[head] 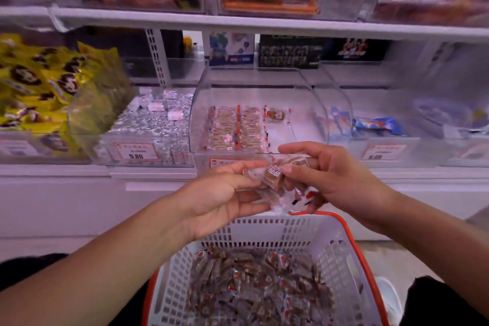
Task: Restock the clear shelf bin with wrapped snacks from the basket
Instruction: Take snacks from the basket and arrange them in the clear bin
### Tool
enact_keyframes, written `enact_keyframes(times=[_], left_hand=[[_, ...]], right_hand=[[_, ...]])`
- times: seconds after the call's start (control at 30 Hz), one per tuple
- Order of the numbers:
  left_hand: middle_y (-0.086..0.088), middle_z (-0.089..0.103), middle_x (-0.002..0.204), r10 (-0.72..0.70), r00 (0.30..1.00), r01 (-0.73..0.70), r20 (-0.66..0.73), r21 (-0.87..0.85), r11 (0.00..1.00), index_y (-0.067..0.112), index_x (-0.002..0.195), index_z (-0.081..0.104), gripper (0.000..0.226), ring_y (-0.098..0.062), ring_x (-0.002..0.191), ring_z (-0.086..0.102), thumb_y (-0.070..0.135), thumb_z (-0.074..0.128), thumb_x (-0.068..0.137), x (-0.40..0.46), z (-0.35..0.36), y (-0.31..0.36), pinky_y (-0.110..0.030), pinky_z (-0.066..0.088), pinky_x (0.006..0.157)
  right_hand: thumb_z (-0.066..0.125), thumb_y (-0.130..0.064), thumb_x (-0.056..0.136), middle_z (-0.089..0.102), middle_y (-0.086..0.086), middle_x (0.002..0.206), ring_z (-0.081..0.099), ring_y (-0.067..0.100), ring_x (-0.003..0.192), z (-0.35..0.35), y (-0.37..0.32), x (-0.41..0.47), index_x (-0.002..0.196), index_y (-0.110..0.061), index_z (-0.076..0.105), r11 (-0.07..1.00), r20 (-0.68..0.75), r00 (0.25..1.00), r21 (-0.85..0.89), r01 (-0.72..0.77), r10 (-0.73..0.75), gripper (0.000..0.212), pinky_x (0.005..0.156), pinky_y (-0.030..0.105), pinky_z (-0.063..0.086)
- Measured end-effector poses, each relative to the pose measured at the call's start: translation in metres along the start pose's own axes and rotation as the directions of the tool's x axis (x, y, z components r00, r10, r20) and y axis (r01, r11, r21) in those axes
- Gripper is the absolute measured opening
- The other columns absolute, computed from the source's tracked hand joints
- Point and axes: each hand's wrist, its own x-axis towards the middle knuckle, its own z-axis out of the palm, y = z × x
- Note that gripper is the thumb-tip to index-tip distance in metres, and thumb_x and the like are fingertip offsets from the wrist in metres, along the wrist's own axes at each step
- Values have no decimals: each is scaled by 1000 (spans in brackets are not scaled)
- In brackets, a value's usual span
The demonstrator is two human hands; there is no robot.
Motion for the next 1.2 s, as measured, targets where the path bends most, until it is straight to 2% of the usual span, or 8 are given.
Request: enact_keyframes(times=[0.23, 0.37, 0.53, 0.73, 0.83, 0.9, 1.0, 1.2], left_hand=[[-17, 72, 98, 6, 1000, -5, 9, -56, 998, 5, 112, 71, 36, -30, 86, 73, 21, 62, 80, 12, 8, -3, -44, 61, 73], [-15, 75, 90, 96, 991, -98, -95, -19, 995, 7, 105, 66, 13, -25, 79, 75, 9, 60, 93, 19, 12, -10, -36, 61, 67], [-14, 73, 112, 222, 964, -185, -146, 233, 955, 13, 112, 66, 21, -25, 95, 74, 3, 60, 95, 21, 8, -9, -31, 60, 75], [-12, 75, 108, 170, 985, -164, 7, 294, 941, 13, 110, 69, 26, -25, 100, 73, -3, 60, 91, 13, 10, -7, -34, 59, 88], [-18, 71, 117, 163, 986, -166, 32, 216, 962, 10, 118, 63, 31, -29, 102, 72, -6, 54, 93, 10, 10, -4, -39, 59, 88], [-20, 66, 123, 173, 985, -173, 9, 106, 979, 11, 126, 57, 37, -30, 100, 72, -7, 49, 95, 9, 10, -1, -40, 61, 82], [-21, 64, 126, 203, 978, -204, -46, -21, 979, 12, 127, 57, 32, -30, 98, 70, 1, 39, 103, 7, 15, -3, -41, 61, 78], [-22, 71, 109, 344, 922, -364, -177, -99, 926, 15, 121, 61, 38, -30, 87, 70, 38, 58, 90, 4, 25, -4, -35, 59, 71]], right_hand=[[81, -30, 74, 60, 16, 69, 63, 25, 55, 5, 1, 5, 99, -27, 72, 990, -123, 990, -131, 57, -73, 26, 45, 44, 58], [75, -14, 83, 58, 8, 73, 59, 17, 54, -1, -2, 8, 103, -22, 75, 993, -68, 997, -116, 29, -38, 21, 48, 34, 57], [69, -1, 85, 73, 6, 83, 61, 10, 65, -24, -12, 5, 117, -17, 68, 990, 7, 999, -136, 49, -48, 36, 56, 19, 50], [79, -25, 67, 72, 11, 89, 59, 19, 61, -22, -11, 6, 99, -23, 77, 963, -60, 987, -237, 131, -149, 32, 60, 28, 50], [76, -32, 71, 67, -6, 105, 61, 12, 70, -21, -10, 8, 106, -28, 76, 893, -13, 976, -406, 193, -216, 35, 70, 18, 52], [79, -28, 74, 72, -8, 91, 62, 10, 68, -21, -9, 8, 101, -24, 77, 888, -13, 978, -421, 182, -206, 27, 66, 16, 50], [84, -27, 70, 72, 0, 74, 63, 14, 66, -13, -2, 6, 88, -19, 78, 913, -85, 976, -377, 154, -200, 21, 62, 23, 53], [90, -20, 66, 71, -2, 91, 70, 18, 79, 27, 10, 0, 88, -20, 62, 983, -220, 963, -128, 132, -158, 35, 62, 37, 60]])
